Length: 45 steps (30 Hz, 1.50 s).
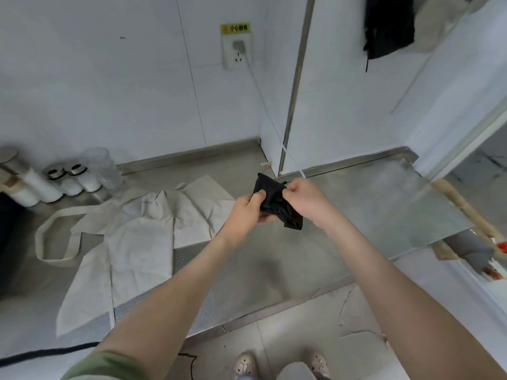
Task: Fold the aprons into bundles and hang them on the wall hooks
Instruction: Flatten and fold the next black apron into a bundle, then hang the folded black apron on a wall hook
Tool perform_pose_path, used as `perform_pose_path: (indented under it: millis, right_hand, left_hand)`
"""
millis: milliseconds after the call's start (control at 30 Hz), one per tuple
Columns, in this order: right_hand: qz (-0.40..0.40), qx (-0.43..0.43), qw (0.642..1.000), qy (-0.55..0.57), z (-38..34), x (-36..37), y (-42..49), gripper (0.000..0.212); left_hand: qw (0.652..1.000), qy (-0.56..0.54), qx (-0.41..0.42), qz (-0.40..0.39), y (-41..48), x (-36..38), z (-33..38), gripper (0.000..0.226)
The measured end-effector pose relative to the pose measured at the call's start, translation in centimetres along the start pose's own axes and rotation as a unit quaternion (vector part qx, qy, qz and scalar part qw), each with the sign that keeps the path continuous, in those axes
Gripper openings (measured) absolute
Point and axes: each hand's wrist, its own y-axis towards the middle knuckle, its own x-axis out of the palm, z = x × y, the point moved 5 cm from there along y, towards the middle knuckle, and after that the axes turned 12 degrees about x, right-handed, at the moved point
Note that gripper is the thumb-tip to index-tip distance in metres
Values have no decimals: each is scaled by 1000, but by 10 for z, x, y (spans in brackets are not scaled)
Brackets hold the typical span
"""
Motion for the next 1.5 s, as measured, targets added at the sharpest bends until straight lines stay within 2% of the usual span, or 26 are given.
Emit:
perform_pose_path:
  millis: [100,200,300,333,400,467,533,600,667,733,800,867,967,1000,1133,1233,1300,1433,1500]
  right_hand:
    - [61,-25,998,-20,-1,-28,-3,32]
    - [87,-37,995,-20,-3,-57,-7,29]
    - [99,-49,994,-14,-3,-94,-7,20]
    - [97,-59,994,1,-3,-108,-7,14]
    - [84,-88,992,37,-9,-138,-6,8]
    - [77,-125,987,71,-16,-178,-9,6]
    - [74,-163,980,85,-27,-213,-14,6]
    - [75,-196,973,96,-39,-250,-21,7]
    - [84,-226,964,110,-51,-285,-27,9]
    - [86,-254,956,122,-65,-314,-35,14]
    - [78,-284,948,122,-82,-339,-43,17]
    - [68,-309,943,103,-101,-350,-50,18]
    - [68,-333,938,64,-129,-370,-54,15]
    - [62,-335,939,47,-139,-377,-54,14]
    - [25,-329,944,-26,-172,-405,-49,15]
    - [49,-328,940,-78,-198,-427,-45,17]
    - [52,-333,938,-77,-215,-438,-42,22]
    - [85,-351,932,-17,-249,-458,-32,20]
    - [116,-361,925,15,-263,-472,-24,23]
  left_hand:
    - [1000,5,27,-11,-2,20,20,35]
    - [999,12,34,-23,0,42,33,33]
    - [997,0,35,-73,7,70,50,22]
    - [995,-8,43,-92,9,79,60,25]
    - [993,-5,62,-98,18,95,86,51]
    - [989,56,111,-82,25,114,122,70]
    - [967,148,191,-85,30,131,164,72]
    - [935,208,269,-105,34,151,205,62]
    - [910,226,324,-128,40,164,237,67]
    - [867,288,382,-140,43,175,262,78]
    - [816,328,452,-150,43,195,287,78]
    - [790,319,500,-154,45,212,307,75]
    - [809,284,505,-103,60,217,334,65]
    - [800,289,520,-76,66,214,345,58]
    - [712,351,608,-1,81,206,388,27]
    - [719,326,613,27,95,201,409,25]
    - [744,287,602,33,108,198,422,24]
    - [804,205,558,26,136,194,452,22]
    - [813,194,548,32,145,199,470,25]
